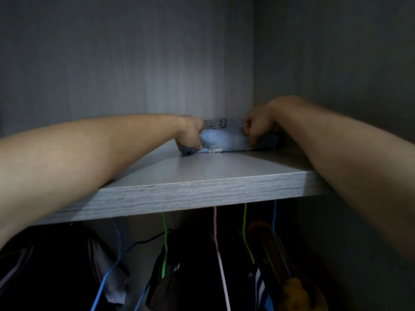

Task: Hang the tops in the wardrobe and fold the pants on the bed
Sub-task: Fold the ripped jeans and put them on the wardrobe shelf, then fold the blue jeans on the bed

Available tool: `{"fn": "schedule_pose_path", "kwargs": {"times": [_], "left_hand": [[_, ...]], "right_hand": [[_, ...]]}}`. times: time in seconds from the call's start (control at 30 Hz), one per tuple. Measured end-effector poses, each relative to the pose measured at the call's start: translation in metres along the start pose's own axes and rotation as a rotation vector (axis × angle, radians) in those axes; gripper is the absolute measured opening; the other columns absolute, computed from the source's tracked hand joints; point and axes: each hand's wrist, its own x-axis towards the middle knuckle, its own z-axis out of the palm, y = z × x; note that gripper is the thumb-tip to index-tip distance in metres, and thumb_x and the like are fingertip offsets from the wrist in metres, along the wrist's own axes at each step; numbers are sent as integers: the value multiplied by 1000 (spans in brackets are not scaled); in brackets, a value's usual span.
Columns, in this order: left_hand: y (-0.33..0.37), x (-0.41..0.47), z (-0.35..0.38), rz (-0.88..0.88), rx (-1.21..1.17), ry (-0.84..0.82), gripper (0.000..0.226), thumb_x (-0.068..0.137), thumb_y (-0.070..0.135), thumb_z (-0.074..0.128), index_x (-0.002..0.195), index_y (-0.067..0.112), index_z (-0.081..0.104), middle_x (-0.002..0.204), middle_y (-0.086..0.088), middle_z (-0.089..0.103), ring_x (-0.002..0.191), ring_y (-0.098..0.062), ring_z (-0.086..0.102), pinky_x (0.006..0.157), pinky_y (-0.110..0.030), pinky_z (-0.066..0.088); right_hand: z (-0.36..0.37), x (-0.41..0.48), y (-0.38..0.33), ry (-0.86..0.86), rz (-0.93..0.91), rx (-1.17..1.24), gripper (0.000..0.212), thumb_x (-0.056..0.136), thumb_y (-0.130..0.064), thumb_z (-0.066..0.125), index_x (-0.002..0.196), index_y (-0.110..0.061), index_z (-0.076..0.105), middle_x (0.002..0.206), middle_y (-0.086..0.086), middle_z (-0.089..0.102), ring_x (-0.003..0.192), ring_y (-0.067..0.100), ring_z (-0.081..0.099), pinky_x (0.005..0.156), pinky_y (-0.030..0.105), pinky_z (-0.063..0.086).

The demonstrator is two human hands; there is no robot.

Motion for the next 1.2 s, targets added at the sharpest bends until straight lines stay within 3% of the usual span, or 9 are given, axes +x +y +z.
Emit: {"fn": "schedule_pose_path", "kwargs": {"times": [0.13, 0.23, 0.3, 0.43, 0.53, 0.6, 0.73, 1.03, 1.2], "left_hand": [[-7, -14, -12, -44, -304, -179, 37, 87, 21, 72, 115, 3, 56, 117, -20, 61, 81, -26, 63, 62, -32, 55], [-18, -35, -30, -79, -421, -180, 25, 89, 19, 68, 110, 8, 61, 113, -16, 66, 91, -26, 69, 70, -34, 56], [-22, -55, -40, -109, -344, 88, 23, 93, 26, 58, 107, 9, 64, 113, -15, 68, 100, -31, 66, 73, -34, 52], [-18, -108, -46, -179, 70, 755, 44, 96, 41, 43, 126, 11, 54, 128, -20, 53, 118, -39, 49, 92, -47, 43], [-7, -151, -49, -226, 53, 954, 54, 96, 46, 39, 140, 14, 41, 150, -20, 33, 135, -37, 33, 103, -51, 33], [0, -178, -46, -252, -14, 982, 59, 97, 48, 35, 147, 17, 34, 157, -18, 23, 143, -35, 23, 109, -52, 27], [12, -234, -13, -239, -82, 1001, 59, 98, 49, 34, 148, 16, 33, 158, -17, 23, 144, -34, 23, 110, -52, 27], [31, -323, 46, -222, 18, 906, 64, 95, 49, 37, 147, 13, 36, 158, -20, 24, 146, -36, 20, 112, -55, 26], [36, -386, 73, -178, -76, 904, 62, 95, 49, 39, 145, 12, 39, 156, -21, 28, 144, -37, 25, 111, -56, 27]], "right_hand": [[-2, -14, 3, 100, 18, 91, 27, 74, -24, 70, 99, -13, 72, 110, 11, 68, 99, 29, 66, 88, 45, 57], [-8, -37, 0, 309, 47, 114, 29, 82, -22, 62, 110, -19, 70, 122, 10, 65, 108, 30, 62, 94, 40, 53], [-12, -55, -5, 484, 60, 108, 34, 91, -25, 56, 124, -20, 62, 132, 13, 56, 117, 34, 56, 94, 38, 48], [-9, -95, -23, 775, 20, 166, 47, 97, -40, 47, 140, -21, 45, 136, 15, 44, 124, 36, 48, 92, 43, 45], [-2, -127, -40, 941, -25, 133, 57, 97, -46, 42, 148, -22, 34, 146, 16, 36, 129, 36, 41, 97, 49, 44], [5, -151, -48, 1047, -52, 137, 59, 98, -49, 38, 151, -23, 31, 153, 16, 30, 134, 35, 38, 101, 50, 41], [27, -197, -64, 1172, -109, 235, 59, 98, -49, 35, 150, -23, 34, 157, 15, 28, 140, 31, 35, 105, 48, 40], [79, -280, -73, 1116, -86, 150, 62, 100, -53, 32, 153, -20, 29, 159, 18, 23, 142, 35, 31, 112, 50, 32], [117, -349, -96, 1028, 3, 144, 62, 101, -52, 35, 154, -22, 24, 161, 15, 19, 145, 33, 26, 116, 48, 27]]}}
